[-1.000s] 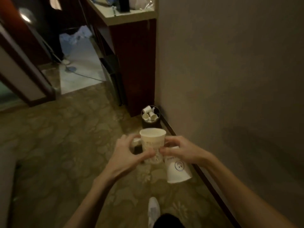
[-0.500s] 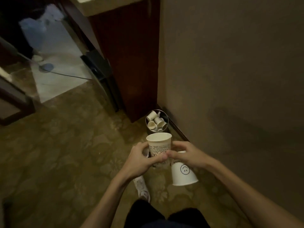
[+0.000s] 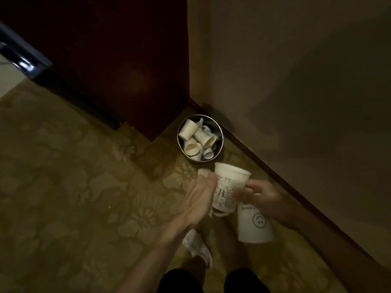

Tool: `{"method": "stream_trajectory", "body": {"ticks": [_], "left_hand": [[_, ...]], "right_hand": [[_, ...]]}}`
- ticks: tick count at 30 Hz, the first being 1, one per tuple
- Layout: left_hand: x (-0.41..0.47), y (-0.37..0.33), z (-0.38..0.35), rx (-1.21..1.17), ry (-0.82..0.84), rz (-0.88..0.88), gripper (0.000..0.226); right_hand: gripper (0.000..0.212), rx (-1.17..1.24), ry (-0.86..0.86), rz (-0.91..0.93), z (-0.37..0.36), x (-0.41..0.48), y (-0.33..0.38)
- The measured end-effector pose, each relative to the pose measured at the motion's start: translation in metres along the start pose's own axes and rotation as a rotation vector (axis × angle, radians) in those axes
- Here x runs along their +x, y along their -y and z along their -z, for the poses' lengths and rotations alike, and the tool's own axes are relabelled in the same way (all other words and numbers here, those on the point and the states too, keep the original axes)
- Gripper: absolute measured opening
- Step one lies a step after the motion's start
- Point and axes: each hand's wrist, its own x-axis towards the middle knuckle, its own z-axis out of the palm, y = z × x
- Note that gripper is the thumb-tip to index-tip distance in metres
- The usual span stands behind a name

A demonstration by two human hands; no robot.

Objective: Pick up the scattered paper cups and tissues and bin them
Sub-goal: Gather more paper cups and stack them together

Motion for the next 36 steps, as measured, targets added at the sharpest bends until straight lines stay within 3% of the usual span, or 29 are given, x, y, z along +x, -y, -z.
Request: {"method": "stream_trajectory", "body": {"ticks": [3,7,12,14,16,20,25,29,32,36], "left_hand": [[0.061,0.023,0.009,-0.074,-0.096,-0.043,0.067],[0.139,0.053,0.023,0.032,-0.216,-0.037,0.027],[0.227,0.105,0.008,0.309,-0.314,-0.105,0.023],[0.252,0.122,-0.003,0.331,-0.291,-0.159,0.024],[0.269,0.138,-0.013,0.338,-0.252,-0.198,0.019],[0.289,0.178,-0.033,0.665,-0.113,-0.161,0.026],[0.311,0.195,-0.037,0.871,0.025,-0.161,0.036],[0.308,0.166,-0.018,0.846,-0.188,-0.248,0.043],[0.298,0.146,-0.001,0.7,-0.334,-0.306,0.04],[0.291,0.136,0.022,0.345,-0.333,-0.313,0.036]], "right_hand": [[0.04,0.058,-0.091,0.001,0.008,0.064,-0.008],[0.063,0.184,-0.219,-0.042,0.033,0.132,-0.026],[0.054,0.21,-0.261,-0.17,0.062,0.196,-0.048],[0.056,0.221,-0.279,-0.206,0.067,0.216,-0.057],[0.044,0.22,-0.288,-0.233,0.071,0.231,-0.064],[0.028,0.146,-0.289,-0.275,0.075,0.256,-0.074],[0.015,0.109,-0.274,-0.256,0.073,0.281,-0.082],[0.016,0.086,-0.277,-0.257,0.072,0.292,-0.081],[0.018,0.011,-0.263,-0.25,0.067,0.301,-0.066],[0.038,0.038,-0.277,-0.221,0.06,0.321,-0.043]]}}
